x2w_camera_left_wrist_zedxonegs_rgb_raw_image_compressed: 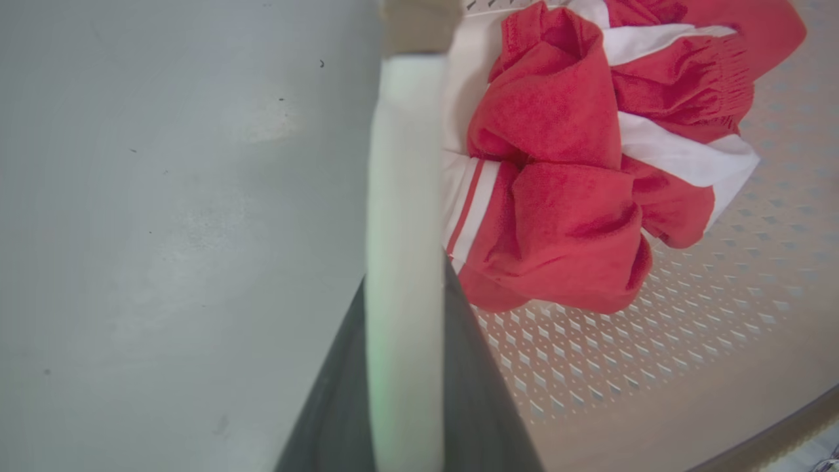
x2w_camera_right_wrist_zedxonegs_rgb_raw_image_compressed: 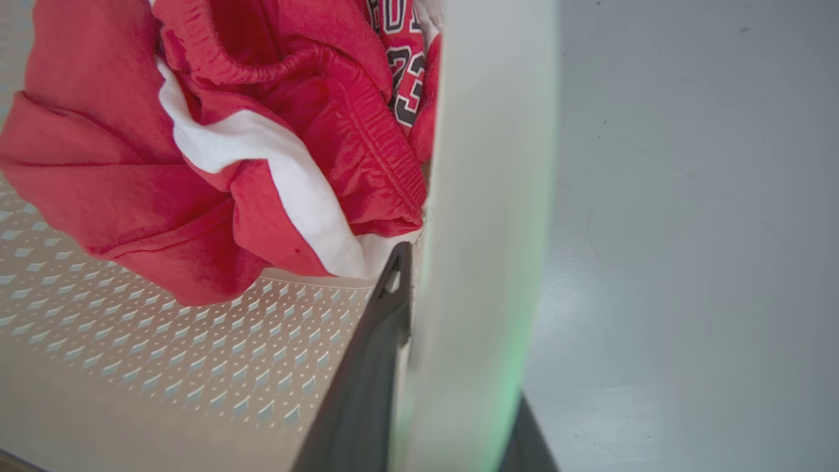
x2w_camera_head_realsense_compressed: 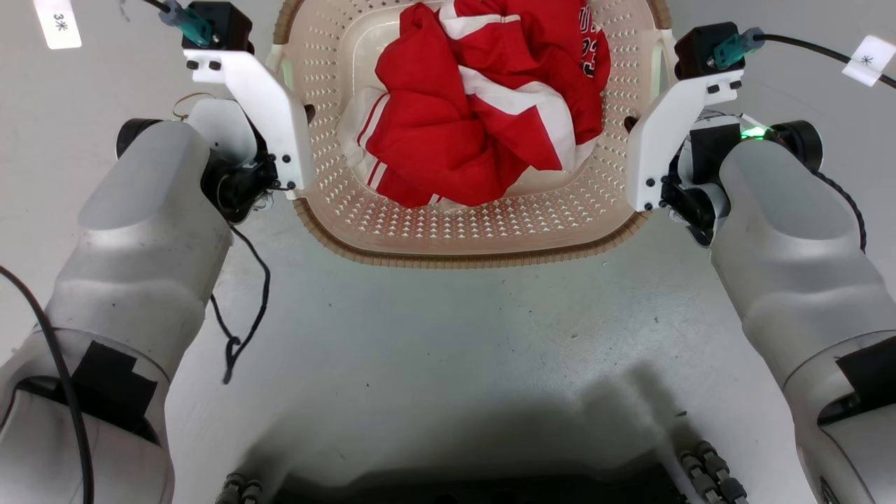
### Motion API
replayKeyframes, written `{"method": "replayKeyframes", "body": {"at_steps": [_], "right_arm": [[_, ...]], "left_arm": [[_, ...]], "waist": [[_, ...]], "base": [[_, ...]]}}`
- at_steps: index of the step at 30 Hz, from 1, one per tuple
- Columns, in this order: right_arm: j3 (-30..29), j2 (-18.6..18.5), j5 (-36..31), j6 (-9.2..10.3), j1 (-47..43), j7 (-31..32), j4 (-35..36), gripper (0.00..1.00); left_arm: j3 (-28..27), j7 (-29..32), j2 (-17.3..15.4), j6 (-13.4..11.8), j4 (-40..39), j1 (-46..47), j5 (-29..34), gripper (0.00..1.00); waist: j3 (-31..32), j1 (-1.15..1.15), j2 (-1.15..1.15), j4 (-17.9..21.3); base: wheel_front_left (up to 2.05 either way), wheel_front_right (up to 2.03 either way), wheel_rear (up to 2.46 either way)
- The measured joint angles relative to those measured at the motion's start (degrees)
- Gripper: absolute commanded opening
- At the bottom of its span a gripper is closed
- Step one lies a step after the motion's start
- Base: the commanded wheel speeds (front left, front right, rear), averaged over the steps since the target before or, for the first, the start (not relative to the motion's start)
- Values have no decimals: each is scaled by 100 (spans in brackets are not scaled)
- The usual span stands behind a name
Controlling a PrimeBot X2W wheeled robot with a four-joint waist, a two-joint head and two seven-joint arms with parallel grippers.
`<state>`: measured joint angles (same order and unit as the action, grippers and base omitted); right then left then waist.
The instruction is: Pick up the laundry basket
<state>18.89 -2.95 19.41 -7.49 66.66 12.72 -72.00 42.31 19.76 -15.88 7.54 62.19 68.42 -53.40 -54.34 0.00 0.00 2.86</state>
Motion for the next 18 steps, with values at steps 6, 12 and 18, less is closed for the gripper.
{"method": "replayKeyframes", "body": {"at_steps": [6, 12, 18], "right_arm": [[209, 0, 265, 1, -17, 84, -18, 0], [459, 0, 727, 9, -144, 549, 4, 0], [812, -11, 1240, 11, -464, 1257, 66, 0]], "left_arm": [[171, 121, -2, -4, 78, 11, -191, 0], [321, 381, -4, -4, 187, -51, -387, 0], [443, 748, 44, -4, 291, -334, -633, 0]], "waist": [[81, 0, 0, 13], [347, 0, 0, 28], [840, 0, 0, 63]], "base": [[0, 0, 0], [0, 0, 0], [0, 0, 0]]}}
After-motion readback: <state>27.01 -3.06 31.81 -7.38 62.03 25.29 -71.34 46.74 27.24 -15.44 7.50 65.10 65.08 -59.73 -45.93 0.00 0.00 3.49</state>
